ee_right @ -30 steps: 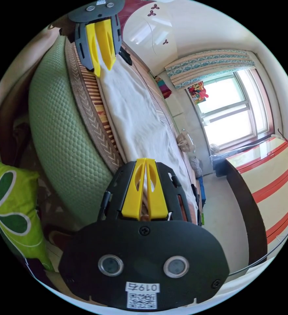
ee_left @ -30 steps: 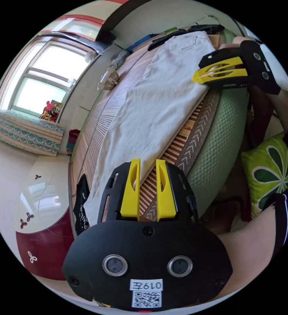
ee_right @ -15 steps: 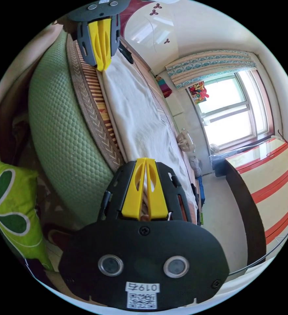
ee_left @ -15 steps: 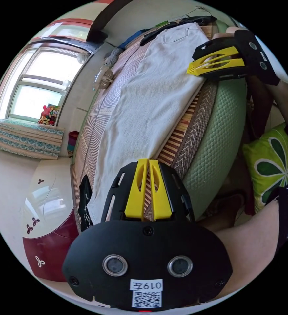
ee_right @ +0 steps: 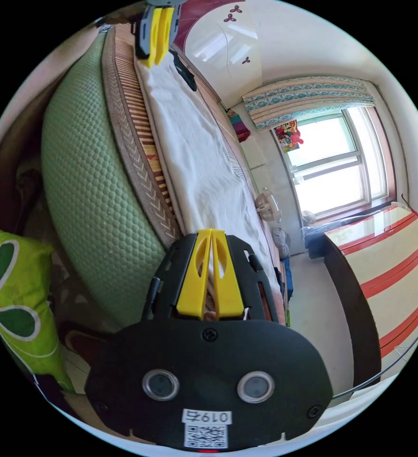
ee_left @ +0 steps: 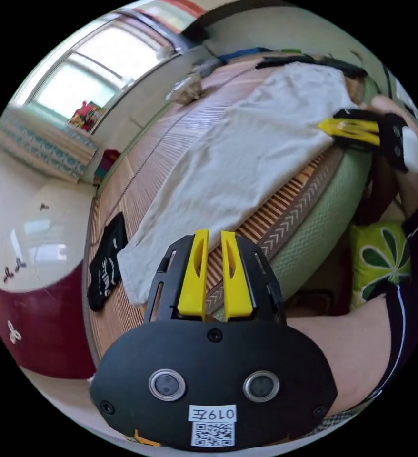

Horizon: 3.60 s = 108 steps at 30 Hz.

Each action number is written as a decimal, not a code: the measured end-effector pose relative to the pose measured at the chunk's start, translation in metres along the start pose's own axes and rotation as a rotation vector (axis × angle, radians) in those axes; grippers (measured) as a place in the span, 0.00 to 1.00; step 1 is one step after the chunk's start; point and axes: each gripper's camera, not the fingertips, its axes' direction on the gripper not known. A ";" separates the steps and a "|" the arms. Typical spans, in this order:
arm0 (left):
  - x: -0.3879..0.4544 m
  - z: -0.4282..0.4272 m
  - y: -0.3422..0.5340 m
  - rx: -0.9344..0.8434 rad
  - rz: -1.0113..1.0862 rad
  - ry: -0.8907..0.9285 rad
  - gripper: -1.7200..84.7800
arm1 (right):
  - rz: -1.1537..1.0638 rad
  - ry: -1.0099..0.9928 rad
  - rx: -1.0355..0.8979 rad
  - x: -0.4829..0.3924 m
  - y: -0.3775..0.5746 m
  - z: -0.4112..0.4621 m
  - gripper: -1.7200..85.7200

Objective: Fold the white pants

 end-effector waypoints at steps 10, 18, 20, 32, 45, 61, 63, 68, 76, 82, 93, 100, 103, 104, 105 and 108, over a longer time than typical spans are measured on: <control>-0.082 0.048 0.025 -0.203 -0.118 0.086 0.10 | -0.006 0.016 -0.002 -0.006 -0.012 -0.013 0.01; -0.176 0.033 0.084 -0.116 -0.439 0.067 0.09 | 0.005 0.011 0.001 -0.008 -0.021 -0.022 0.01; -0.223 0.033 0.123 -0.090 -0.752 0.168 0.09 | 0.005 0.013 0.001 -0.009 -0.025 -0.024 0.01; -0.300 0.070 0.246 -0.062 -1.437 0.408 0.05 | -0.011 0.039 0.004 -0.013 -0.039 -0.036 0.01; -0.351 0.083 0.260 -0.048 -1.433 0.362 0.04 | -0.022 0.050 0.007 -0.009 -0.050 -0.042 0.01; -0.375 0.051 0.240 -0.019 -1.250 0.115 0.10 | -0.034 0.070 0.006 0.014 -0.053 -0.033 0.01; -0.382 0.056 0.229 -0.020 -1.201 0.132 0.11 | -0.043 0.081 0.005 0.016 -0.052 -0.030 0.01; -0.401 0.088 0.201 -0.123 -1.089 0.113 0.12 | -0.048 0.099 0.007 0.029 -0.047 -0.020 0.01; -0.418 0.113 0.191 -0.164 -1.049 0.179 0.06 | -0.067 0.136 0.007 0.052 -0.036 0.002 0.01; -0.422 0.132 0.189 -0.196 -1.041 0.154 0.05 | -0.065 0.130 0.012 0.080 -0.021 0.026 0.01; -0.443 0.120 0.190 -0.029 -1.053 0.269 0.10 | 0.331 -0.177 0.038 0.255 0.011 0.077 0.01; -0.460 0.145 0.155 -0.088 -0.962 0.306 0.14 | 0.499 -0.808 0.095 0.429 0.022 0.228 0.09; -0.462 0.151 0.150 -0.095 -0.939 0.309 0.14 | 0.367 -0.888 0.071 0.468 -0.004 0.280 0.06; -0.463 0.154 0.151 -0.098 -0.938 0.315 0.14 | 0.329 -0.919 0.061 0.480 -0.016 0.300 0.04; -0.464 0.155 0.151 -0.099 -0.938 0.320 0.14 | 0.311 -0.935 0.054 0.486 -0.022 0.310 0.04; -0.467 0.161 0.157 -0.093 -0.949 0.347 0.14 | 0.218 -1.055 -0.016 0.504 -0.051 0.361 0.08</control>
